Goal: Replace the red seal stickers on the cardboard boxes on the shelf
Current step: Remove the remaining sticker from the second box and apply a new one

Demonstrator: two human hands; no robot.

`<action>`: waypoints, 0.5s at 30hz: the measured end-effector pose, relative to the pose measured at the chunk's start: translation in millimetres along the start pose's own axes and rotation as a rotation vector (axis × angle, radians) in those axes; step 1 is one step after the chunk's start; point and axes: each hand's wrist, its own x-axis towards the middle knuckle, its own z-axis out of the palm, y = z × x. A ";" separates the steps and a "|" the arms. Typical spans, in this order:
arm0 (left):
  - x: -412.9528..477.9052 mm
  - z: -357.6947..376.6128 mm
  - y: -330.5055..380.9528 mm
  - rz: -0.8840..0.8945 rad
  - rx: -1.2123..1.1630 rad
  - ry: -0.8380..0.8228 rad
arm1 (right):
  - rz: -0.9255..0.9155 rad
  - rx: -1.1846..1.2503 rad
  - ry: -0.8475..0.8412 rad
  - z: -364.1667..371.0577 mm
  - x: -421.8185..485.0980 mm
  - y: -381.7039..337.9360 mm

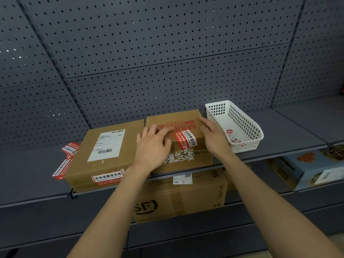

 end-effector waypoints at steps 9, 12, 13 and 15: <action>-2.3 1.7 7.1 -0.080 -0.100 -0.019 | 0.000 0.118 0.060 7.3 -1.0 6.6; -1.8 -0.7 11.9 -0.106 -0.146 -0.031 | -0.001 0.151 0.070 10.0 -1.4 8.5; -1.4 -1.8 13.0 -0.116 -0.158 -0.036 | 0.002 0.157 0.074 10.8 -1.4 8.8; 0.2 -4.4 14.7 -0.133 -0.174 -0.051 | 0.006 0.167 0.081 11.5 -1.0 9.0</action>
